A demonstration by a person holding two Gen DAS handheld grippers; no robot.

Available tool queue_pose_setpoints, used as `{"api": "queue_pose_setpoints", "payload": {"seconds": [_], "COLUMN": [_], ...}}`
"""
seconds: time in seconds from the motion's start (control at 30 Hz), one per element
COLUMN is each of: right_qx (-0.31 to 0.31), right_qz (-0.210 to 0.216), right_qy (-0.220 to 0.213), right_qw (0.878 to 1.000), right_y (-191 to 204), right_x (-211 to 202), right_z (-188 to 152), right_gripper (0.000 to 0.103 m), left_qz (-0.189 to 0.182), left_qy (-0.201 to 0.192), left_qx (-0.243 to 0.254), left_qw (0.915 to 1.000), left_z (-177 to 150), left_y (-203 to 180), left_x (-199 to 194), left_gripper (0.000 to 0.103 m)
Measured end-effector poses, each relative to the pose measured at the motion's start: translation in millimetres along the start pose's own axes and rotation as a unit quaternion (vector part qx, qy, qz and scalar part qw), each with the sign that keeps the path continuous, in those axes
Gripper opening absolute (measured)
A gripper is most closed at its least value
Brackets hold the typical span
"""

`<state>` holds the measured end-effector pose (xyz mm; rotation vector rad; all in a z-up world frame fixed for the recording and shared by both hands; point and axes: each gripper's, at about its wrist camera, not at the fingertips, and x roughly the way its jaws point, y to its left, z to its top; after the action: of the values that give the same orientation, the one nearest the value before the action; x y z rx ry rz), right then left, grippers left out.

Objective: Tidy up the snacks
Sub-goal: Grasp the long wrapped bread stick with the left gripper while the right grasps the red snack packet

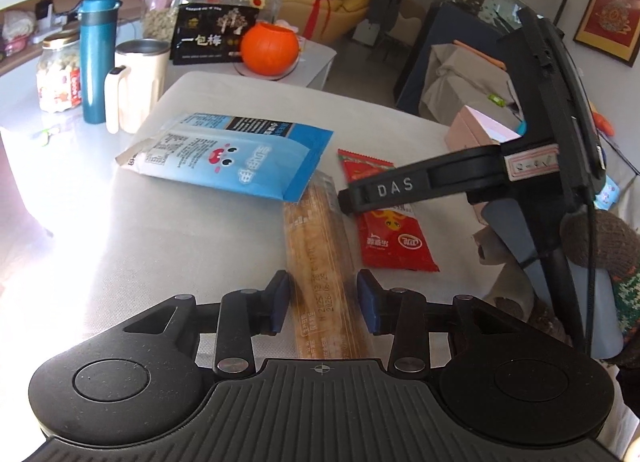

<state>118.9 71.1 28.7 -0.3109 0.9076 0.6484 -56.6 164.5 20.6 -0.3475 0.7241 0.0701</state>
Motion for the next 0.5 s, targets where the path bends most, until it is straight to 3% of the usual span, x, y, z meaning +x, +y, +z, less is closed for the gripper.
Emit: {"api": "queue_pose_setpoints", "payload": {"seconds": [0.07,0.13,0.23,0.33,0.5], "right_qx": [-0.022,-0.039,-0.070,-0.086,-0.046], "right_qz": [0.010,0.010,0.010,0.005,-0.028], "right_qy": [-0.003,0.003,0.014,0.025,0.042], "right_qw": [1.000,0.999,0.997,0.996,0.998], "right_y": [-1,-5,-16,-36,-80], "right_x": [-9,-22,-48,-74,-103], "right_z": [-6,-18,-49,-80,-111], "right_gripper": [0.056,0.049,0.049,0.049,0.049], "left_qz": [0.003,0.007,0.006,-0.018,-0.058], "left_qy": [0.000,0.001,0.006,0.017,0.034], "left_qx": [0.006,0.014,0.036,0.064,0.105], "left_qw": [1.0000,0.9999,0.9993,0.9976,0.9922], "left_z": [-1,0,3,1,-7], "left_y": [-3,-7,-21,-44,-86], "left_x": [1,4,8,17,28], "left_gripper": [0.042,0.042,0.040,0.040,0.040]}}
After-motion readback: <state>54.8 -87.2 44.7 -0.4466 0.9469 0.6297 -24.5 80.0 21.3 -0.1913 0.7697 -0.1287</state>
